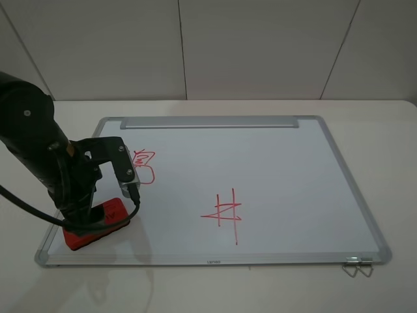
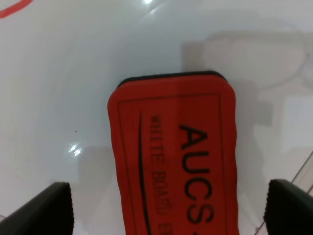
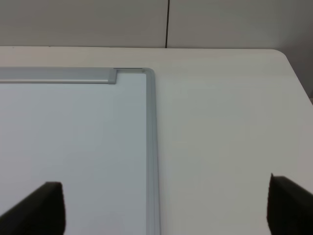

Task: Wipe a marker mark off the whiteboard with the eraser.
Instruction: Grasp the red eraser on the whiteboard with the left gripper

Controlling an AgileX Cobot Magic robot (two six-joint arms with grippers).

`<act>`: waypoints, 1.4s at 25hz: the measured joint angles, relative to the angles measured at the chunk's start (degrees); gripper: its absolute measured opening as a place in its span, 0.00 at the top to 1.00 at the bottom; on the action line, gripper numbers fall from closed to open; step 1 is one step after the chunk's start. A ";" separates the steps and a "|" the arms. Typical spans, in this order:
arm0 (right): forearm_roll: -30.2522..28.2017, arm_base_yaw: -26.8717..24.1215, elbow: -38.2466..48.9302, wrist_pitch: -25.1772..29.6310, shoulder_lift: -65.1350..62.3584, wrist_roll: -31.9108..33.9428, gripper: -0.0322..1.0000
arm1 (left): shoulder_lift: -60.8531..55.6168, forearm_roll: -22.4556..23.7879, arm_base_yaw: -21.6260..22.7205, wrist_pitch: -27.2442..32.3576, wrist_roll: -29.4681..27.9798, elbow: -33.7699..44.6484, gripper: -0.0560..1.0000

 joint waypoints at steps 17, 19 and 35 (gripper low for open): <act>0.00 0.00 0.00 0.00 0.00 0.00 0.28 | 4.37 -1.68 0.00 -1.30 3.92 0.00 0.21; 0.00 0.00 0.00 0.00 0.00 0.00 0.28 | 4.64 -1.68 0.00 -1.64 3.92 0.00 0.21; 0.00 0.00 0.00 0.00 0.00 0.00 0.28 | 7.18 -1.68 0.00 -4.36 2.93 0.06 0.21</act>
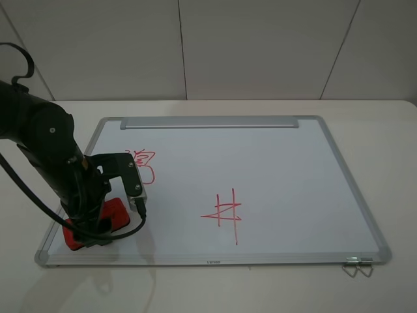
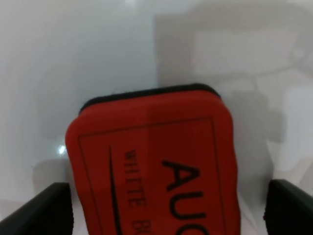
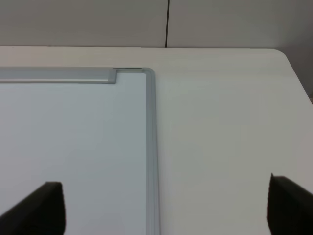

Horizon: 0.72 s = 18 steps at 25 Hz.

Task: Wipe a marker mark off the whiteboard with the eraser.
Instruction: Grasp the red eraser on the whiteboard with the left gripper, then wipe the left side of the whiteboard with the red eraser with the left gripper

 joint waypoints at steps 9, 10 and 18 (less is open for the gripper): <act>0.00 0.00 0.00 0.00 0.00 0.00 0.28 | 0.10 0.00 0.00 -0.22 -0.94 0.00 0.28; 0.00 0.00 0.00 0.00 0.00 0.00 0.28 | 0.10 0.00 0.00 -0.22 -0.93 0.00 0.32; 0.00 0.00 0.00 0.00 0.00 0.00 0.28 | 0.10 2.03 0.00 -0.24 -0.98 0.00 0.40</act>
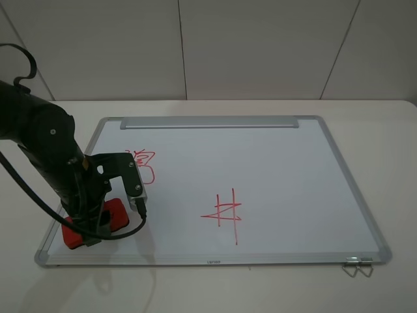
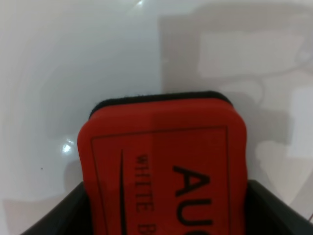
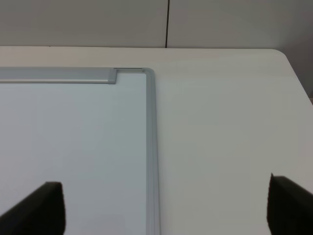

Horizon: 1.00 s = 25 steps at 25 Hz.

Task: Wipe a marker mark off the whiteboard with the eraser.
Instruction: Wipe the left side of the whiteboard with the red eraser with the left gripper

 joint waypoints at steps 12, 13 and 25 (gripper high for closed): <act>0.00 0.00 0.00 0.00 0.00 0.00 0.28 | -2.26 -2.35 0.00 11.09 -7.43 -9.55 0.40; 0.00 0.00 0.00 0.00 0.00 0.00 0.28 | -2.41 -2.75 0.00 12.30 -10.10 -11.09 0.40; 0.00 0.00 0.00 0.00 0.00 0.00 0.28 | -1.87 4.19 2.87 14.48 -54.06 -17.54 0.40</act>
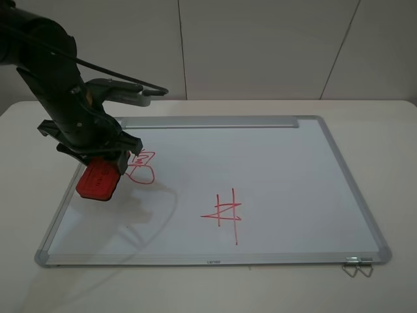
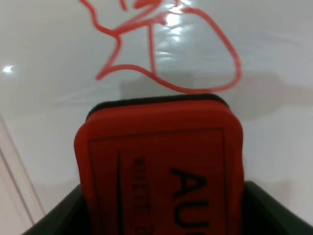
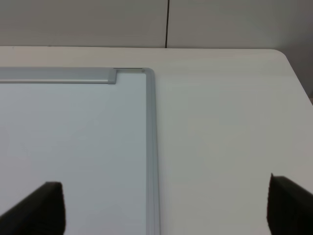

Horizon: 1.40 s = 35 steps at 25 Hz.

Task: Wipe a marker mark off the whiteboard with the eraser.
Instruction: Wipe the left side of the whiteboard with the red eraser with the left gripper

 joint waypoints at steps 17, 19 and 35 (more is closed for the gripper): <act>0.00 0.00 0.00 0.00 0.00 0.00 0.28 | 16.20 -0.73 13.18 -0.81 6.94 -16.86 0.40; 0.00 0.00 0.00 0.00 0.00 0.00 0.28 | 18.33 -1.00 13.18 -0.77 7.89 -18.43 0.40; 0.00 0.00 0.00 0.00 0.00 0.00 0.28 | 24.56 -3.85 13.13 -1.65 8.77 -20.04 0.40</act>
